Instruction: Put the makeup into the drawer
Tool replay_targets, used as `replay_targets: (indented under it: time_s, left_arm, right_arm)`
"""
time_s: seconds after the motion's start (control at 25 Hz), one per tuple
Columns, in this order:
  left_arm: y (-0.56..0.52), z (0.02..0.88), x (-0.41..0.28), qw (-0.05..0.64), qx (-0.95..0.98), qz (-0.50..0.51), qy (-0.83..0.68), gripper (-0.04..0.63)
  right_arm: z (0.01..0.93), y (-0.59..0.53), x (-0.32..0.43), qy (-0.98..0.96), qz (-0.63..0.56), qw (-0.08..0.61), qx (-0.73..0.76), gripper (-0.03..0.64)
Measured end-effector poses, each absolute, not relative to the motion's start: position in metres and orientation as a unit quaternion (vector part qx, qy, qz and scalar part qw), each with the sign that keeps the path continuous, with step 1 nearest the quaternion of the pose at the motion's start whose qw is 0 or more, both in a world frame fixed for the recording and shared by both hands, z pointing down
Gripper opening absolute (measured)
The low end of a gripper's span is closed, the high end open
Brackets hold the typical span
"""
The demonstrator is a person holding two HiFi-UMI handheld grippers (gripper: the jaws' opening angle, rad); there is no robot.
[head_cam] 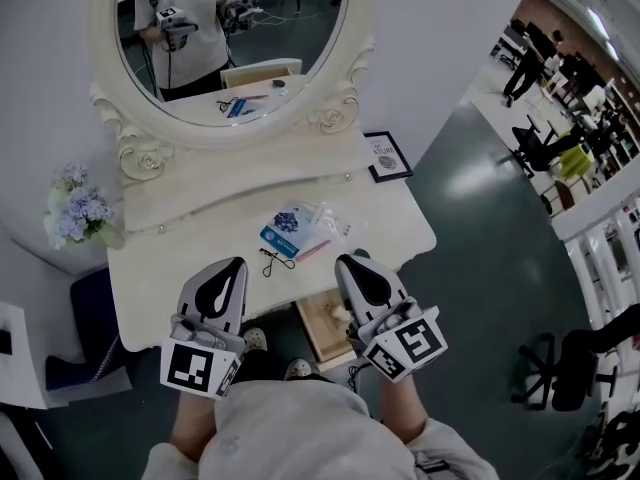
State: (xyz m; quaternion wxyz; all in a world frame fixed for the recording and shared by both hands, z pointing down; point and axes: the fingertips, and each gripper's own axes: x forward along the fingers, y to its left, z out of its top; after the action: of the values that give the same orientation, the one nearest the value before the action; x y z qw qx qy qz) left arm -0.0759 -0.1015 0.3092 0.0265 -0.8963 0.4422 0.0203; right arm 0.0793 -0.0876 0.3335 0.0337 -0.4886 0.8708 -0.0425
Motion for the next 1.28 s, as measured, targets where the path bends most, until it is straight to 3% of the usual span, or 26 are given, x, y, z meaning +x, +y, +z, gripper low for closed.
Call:
replay_targets:
  time_s: [1.28]
  left_arm:
    - [-0.088,0.289,-0.078,0.044,-0.892,0.034,0.449,0.014]
  right_arm:
    - [0.274,-0.063,0.074,0.874,0.057,0.052,-0.479,0.025]
